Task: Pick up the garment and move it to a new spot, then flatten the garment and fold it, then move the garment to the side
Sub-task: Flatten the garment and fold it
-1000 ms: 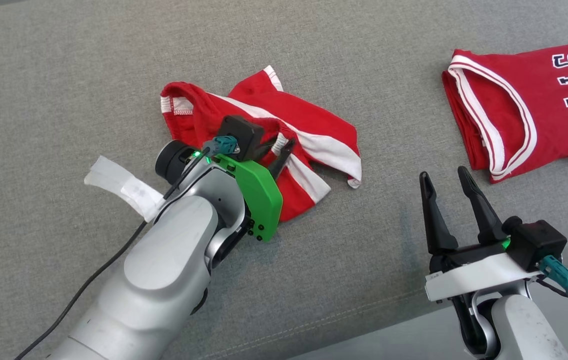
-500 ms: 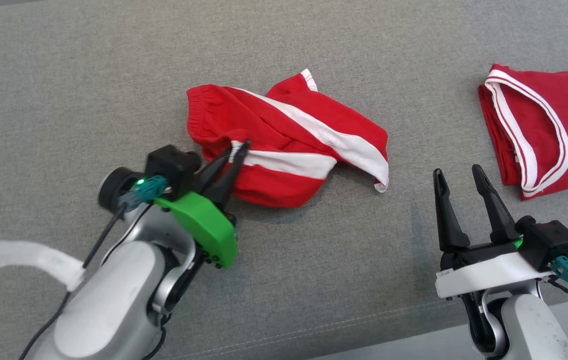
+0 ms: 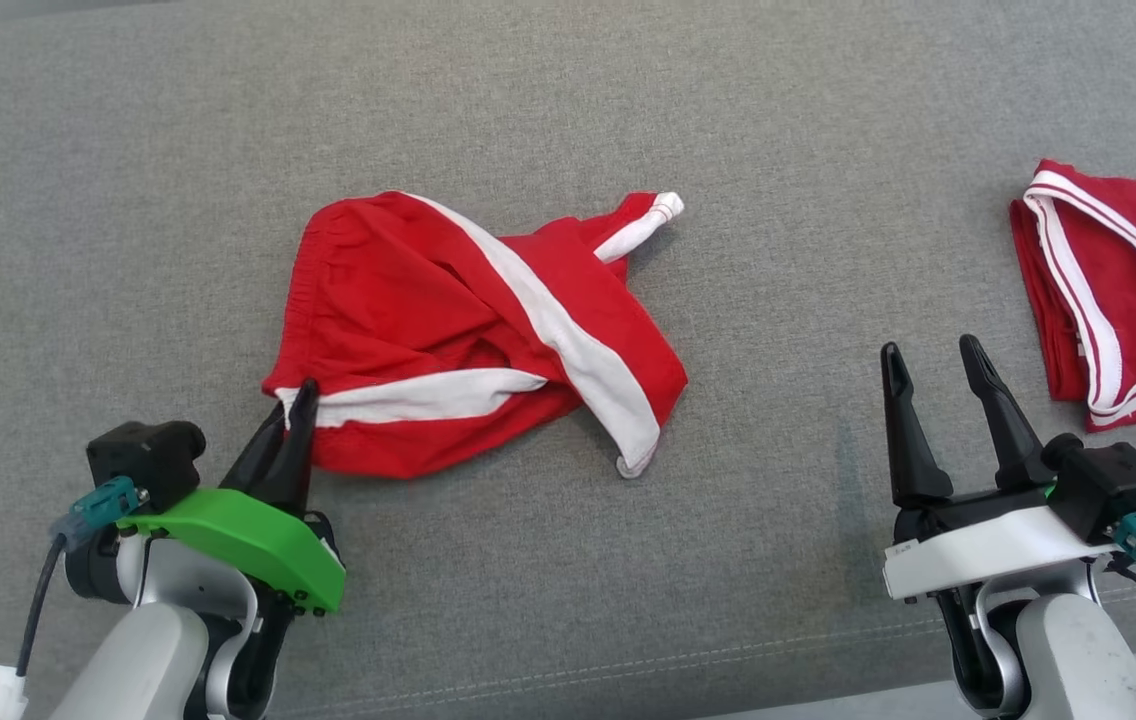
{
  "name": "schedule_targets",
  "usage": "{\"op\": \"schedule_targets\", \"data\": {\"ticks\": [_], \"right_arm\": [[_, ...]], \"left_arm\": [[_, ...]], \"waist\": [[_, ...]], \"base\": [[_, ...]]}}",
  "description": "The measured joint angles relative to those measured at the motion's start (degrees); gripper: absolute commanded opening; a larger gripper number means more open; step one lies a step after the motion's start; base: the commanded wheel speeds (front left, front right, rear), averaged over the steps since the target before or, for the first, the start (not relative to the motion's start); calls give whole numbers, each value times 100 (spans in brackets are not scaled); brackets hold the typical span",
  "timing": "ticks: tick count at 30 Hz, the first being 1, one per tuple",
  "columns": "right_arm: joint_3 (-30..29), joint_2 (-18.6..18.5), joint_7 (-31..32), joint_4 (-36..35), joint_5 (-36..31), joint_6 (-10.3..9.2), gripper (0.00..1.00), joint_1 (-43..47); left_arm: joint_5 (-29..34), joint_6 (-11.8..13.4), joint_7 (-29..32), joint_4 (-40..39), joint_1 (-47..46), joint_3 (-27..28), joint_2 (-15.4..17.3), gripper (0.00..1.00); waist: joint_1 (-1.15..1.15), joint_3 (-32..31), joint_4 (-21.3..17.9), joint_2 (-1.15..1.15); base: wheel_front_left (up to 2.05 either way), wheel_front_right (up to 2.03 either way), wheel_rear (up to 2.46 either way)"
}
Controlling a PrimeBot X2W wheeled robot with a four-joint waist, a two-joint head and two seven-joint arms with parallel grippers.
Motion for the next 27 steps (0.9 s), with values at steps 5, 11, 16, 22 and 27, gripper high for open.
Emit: {"op": "schedule_targets", "data": {"ticks": [5,11,16,22,27], "right_arm": [[2,0,56,-26,-32,0,100,5],[-80,-2,69,-85,-65,0,100,92],[-127,-2,70,-152,-143,0,100,126],[-96,-7,80,-226,-240,0,100,121],[10,-5,97,-205,-245,0,100,123]], "left_arm": [[-93,-40,-198,443,103,38,-168,100],[-27,279,-719,548,259,274,-257,100],[91,406,-1196,235,286,486,-294,100],[309,358,-1433,-176,135,746,-381,100],[630,414,-1474,-225,142,875,-433,100]], "waist": [[0,-95,5,0],[0,-242,-28,0],[0,-399,-19,0],[0,-563,20,0],[0,-702,32,0]], "base": [[0,0,0],[0,0,0],[0,0,0],[0,0,0],[0,0,0]]}}
